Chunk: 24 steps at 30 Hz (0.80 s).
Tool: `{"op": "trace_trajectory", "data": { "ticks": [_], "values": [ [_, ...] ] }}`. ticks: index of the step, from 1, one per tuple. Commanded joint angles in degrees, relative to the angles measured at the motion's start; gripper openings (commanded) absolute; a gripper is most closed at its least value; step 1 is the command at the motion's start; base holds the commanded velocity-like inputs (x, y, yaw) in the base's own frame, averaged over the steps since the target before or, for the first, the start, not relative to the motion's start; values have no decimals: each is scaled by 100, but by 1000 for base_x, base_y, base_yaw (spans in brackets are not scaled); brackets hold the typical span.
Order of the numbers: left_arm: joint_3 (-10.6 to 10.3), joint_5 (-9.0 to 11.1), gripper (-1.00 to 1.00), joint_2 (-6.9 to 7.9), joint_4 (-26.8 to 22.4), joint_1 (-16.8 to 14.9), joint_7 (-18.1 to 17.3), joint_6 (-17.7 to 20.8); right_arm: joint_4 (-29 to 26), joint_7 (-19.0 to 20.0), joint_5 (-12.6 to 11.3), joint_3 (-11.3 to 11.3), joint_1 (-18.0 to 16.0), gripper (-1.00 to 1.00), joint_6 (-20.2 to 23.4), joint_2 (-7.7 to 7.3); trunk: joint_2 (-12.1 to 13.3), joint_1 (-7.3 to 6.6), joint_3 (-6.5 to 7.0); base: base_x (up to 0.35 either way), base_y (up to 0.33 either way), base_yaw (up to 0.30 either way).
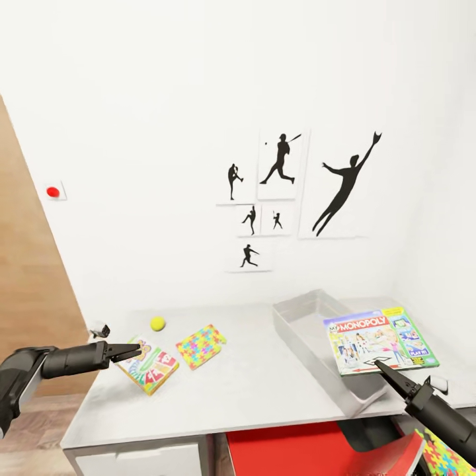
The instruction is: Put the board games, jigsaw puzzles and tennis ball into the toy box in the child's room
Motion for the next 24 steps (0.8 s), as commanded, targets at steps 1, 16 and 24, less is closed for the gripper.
{"op": "trace_trajectory", "data": {
  "ticks": [1,16,24],
  "values": [
    [-1,1,100,2,-1,2,-20,61,2,19,-1,-5,-4,-100,25,0,-5,2,-11,13,0,-158],
    [-1,3,100,2,-1,4,-20,61,37,19,-1,-5,-4,-100,21,0,-5,2,-125,2,0,-154],
    [-1,1,100,2,-1,2,-20,61,29,19,4,-10,-4,-100,18,19,-5,2,-133,25,-20,-23]
  ]
}}
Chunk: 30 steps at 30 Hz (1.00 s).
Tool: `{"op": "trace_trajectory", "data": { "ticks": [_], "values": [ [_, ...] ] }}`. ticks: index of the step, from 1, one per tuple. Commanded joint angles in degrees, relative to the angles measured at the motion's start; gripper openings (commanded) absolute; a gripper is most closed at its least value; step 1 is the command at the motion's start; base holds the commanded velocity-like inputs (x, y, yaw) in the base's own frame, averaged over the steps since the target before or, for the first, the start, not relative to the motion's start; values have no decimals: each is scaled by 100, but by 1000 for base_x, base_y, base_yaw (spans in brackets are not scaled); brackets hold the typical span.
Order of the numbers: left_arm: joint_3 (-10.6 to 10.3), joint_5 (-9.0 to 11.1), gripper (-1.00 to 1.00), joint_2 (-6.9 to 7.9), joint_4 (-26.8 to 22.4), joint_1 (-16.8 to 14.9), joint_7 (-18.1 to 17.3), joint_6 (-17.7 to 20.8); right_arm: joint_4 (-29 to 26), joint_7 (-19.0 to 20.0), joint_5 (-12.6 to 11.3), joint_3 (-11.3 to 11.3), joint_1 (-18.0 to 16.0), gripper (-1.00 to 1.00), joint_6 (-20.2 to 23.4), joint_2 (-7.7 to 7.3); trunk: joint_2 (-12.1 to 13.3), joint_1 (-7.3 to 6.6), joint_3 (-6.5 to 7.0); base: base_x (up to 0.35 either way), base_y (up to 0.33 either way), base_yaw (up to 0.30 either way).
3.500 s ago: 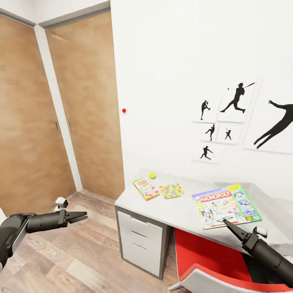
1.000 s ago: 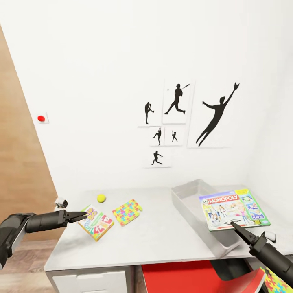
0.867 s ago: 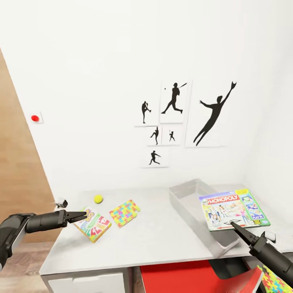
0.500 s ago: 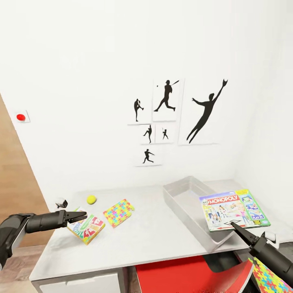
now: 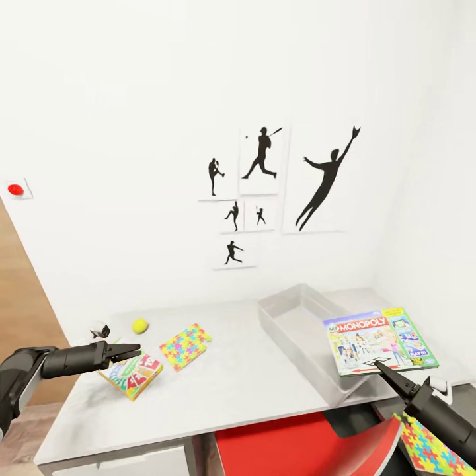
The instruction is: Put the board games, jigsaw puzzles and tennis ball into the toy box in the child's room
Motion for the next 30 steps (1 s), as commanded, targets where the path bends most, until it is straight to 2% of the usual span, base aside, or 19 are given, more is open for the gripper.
{"op": "trace_trajectory", "data": {
  "ticks": [1,15,30],
  "values": [
    [-1,-2,100,1,0,-1,-21,61,2,20,3,-6,-4,-100,21,1,-5,4,-5,128,-101,-4],
    [-1,-2,100,1,0,0,-21,61,4,20,3,-6,-4,-100,21,7,-5,4,-5,135,-120,0],
    [-1,-2,100,0,0,0,-21,61,4,20,2,-1,-4,-100,20,7,-5,4,-5,26,-23,0]
  ]
}}
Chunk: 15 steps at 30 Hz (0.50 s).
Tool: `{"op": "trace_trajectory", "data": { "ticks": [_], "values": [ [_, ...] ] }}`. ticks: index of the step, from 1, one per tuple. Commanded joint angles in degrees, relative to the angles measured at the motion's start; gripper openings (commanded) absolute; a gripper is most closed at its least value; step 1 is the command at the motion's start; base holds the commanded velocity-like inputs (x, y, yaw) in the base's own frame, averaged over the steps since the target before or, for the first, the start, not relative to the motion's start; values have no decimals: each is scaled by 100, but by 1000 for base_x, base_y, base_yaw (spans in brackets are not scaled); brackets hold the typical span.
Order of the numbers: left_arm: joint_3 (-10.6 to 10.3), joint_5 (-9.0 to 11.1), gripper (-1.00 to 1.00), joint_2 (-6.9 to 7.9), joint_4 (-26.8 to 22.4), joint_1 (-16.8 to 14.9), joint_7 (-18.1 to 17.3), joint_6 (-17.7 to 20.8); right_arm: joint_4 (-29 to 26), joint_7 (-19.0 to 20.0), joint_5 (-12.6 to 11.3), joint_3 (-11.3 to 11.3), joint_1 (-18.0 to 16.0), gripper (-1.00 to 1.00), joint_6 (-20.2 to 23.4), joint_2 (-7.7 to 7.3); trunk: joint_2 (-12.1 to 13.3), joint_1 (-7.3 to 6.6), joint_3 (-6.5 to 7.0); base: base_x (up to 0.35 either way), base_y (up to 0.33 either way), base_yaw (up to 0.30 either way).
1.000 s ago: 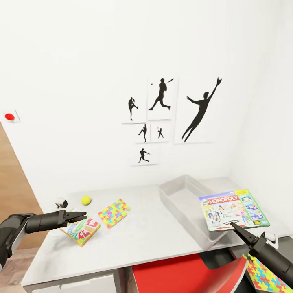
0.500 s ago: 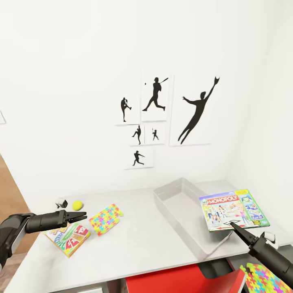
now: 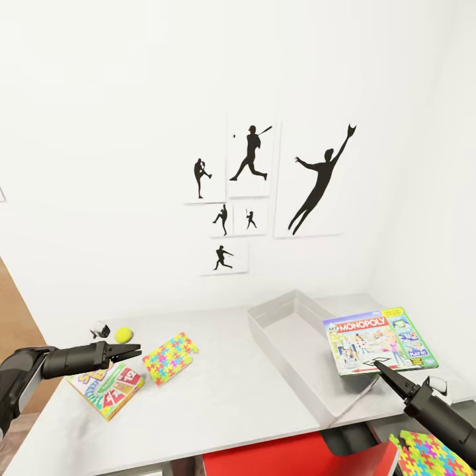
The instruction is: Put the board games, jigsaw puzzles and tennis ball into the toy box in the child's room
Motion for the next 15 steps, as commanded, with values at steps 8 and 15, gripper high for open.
{"op": "trace_trajectory", "data": {
  "ticks": [8,15],
  "values": [
    [-1,0,100,-3,0,-2,-21,61,2,19,1,-9,-4,-100,23,0,-6,3,-4,26,-20,0],
    [-1,0,100,-6,0,-2,-21,61,1,19,2,-5,-4,-100,10,0,-6,3,-4,87,-29,0]
  ]
}}
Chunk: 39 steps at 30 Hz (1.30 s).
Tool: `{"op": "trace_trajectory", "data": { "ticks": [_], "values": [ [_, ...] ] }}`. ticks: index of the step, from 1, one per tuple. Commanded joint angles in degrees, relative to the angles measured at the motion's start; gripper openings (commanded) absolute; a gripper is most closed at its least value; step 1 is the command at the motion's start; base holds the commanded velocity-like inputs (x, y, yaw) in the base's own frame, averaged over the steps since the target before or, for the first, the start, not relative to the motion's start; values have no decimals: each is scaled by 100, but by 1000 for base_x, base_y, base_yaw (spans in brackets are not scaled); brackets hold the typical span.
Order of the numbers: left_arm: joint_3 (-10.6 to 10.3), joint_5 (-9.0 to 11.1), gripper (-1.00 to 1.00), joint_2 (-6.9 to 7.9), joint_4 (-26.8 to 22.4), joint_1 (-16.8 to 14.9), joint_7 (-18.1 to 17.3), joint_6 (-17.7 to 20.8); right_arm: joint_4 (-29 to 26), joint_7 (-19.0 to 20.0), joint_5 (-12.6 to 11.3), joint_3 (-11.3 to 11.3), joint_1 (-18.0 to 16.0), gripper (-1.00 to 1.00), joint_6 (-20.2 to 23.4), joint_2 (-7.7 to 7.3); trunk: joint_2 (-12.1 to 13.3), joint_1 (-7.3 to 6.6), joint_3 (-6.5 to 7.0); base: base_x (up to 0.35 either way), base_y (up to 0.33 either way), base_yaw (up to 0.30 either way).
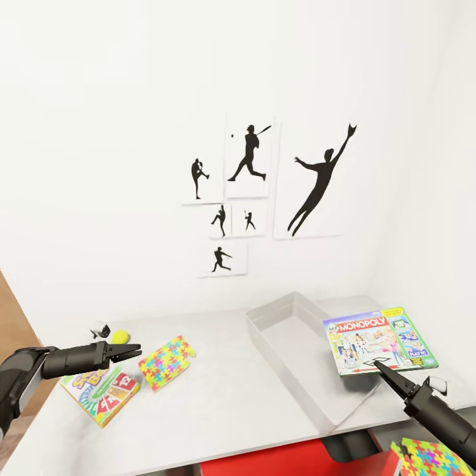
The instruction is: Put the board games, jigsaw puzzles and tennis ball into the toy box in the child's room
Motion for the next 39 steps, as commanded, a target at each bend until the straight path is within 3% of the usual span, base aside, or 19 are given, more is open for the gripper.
{"op": "trace_trajectory", "data": {
  "ticks": [1,13,39],
  "values": [
    [-1,-1,100,1,0,-2,-21,61,1,19,-4,-5,-3,-100,23,0,-6,3,-4,66,-29,0],
    [-6,6,100,0,0,-2,-21,61,5,12,-1,-5,-3,-100,-8,6,-6,3,-4,34,-4,0],
    [-10,5,100,0,0,-2,-21,61,9,-11,18,-5,-3,-100,-40,10,-6,3,-4,142,-21,0]
  ]
}}
